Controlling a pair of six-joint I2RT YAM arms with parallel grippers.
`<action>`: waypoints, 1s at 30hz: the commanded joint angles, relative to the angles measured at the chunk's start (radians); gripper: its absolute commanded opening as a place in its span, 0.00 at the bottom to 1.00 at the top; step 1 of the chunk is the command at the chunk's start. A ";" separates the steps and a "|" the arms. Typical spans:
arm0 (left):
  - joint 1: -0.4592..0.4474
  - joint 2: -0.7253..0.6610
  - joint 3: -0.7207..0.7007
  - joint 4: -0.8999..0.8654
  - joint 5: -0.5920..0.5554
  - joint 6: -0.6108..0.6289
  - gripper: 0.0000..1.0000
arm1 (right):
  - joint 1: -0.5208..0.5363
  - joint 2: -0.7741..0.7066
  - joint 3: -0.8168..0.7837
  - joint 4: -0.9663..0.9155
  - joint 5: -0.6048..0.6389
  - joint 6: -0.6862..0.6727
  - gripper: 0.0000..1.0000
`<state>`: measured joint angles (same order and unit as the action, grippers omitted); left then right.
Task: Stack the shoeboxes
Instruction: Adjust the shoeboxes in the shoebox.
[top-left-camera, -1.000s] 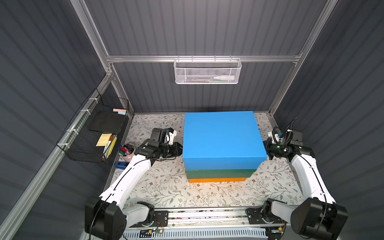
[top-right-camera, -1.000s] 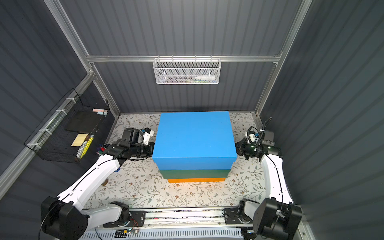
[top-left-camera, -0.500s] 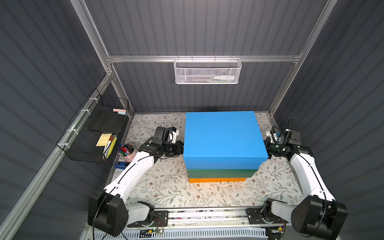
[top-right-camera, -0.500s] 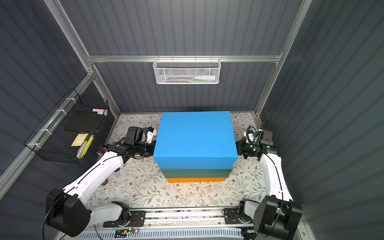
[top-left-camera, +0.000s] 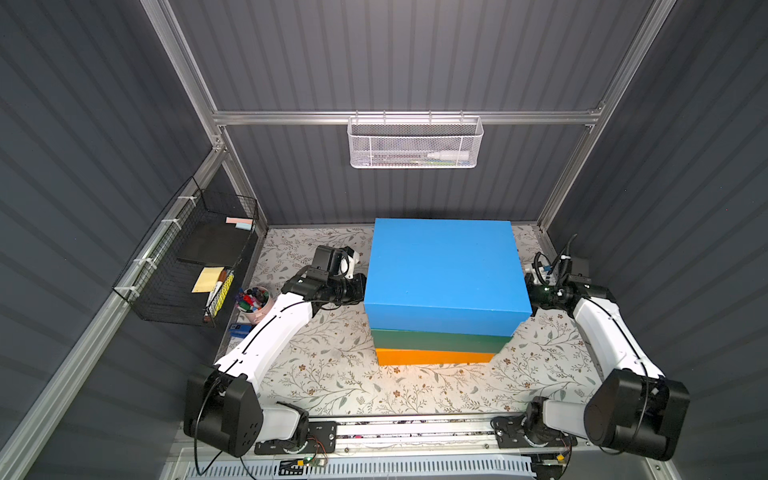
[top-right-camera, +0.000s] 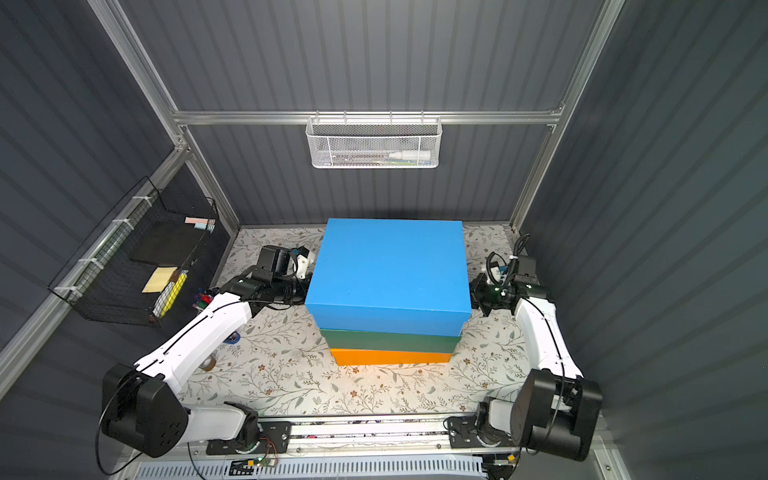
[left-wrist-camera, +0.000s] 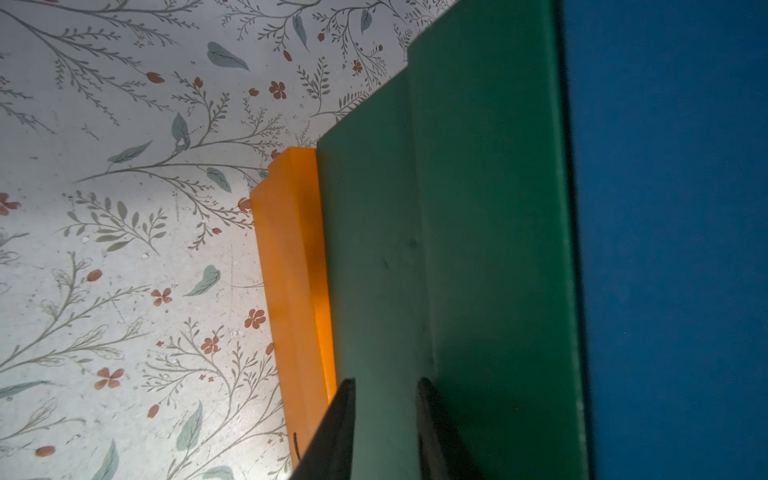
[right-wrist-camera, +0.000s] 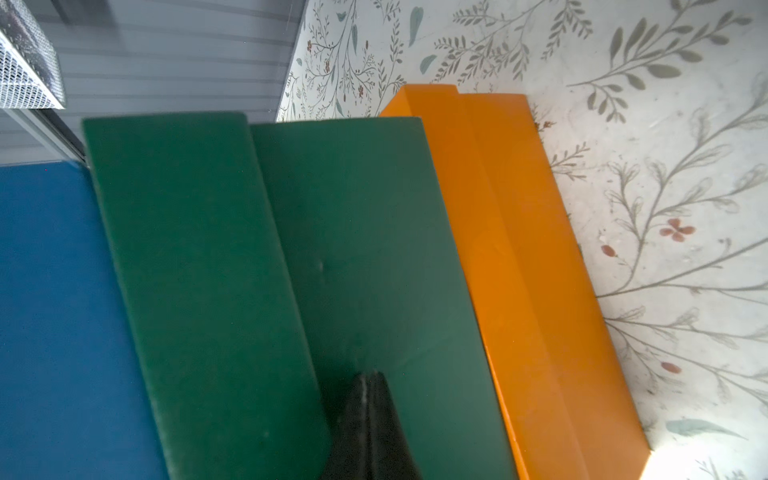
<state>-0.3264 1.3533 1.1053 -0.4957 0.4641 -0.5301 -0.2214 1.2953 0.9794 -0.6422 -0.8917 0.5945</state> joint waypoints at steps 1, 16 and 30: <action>-0.011 -0.017 0.027 0.026 0.048 0.012 0.29 | 0.010 0.013 0.053 -0.018 -0.027 -0.007 0.00; -0.013 -0.026 0.030 0.016 0.014 0.006 0.31 | 0.038 0.095 0.109 0.001 -0.038 -0.004 0.00; -0.013 -0.037 0.018 0.011 -0.006 0.001 0.32 | 0.056 0.149 0.131 -0.002 -0.064 -0.034 0.00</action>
<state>-0.3264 1.3491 1.1053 -0.4973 0.4320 -0.5308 -0.1871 1.4410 1.0943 -0.6334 -0.9031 0.5755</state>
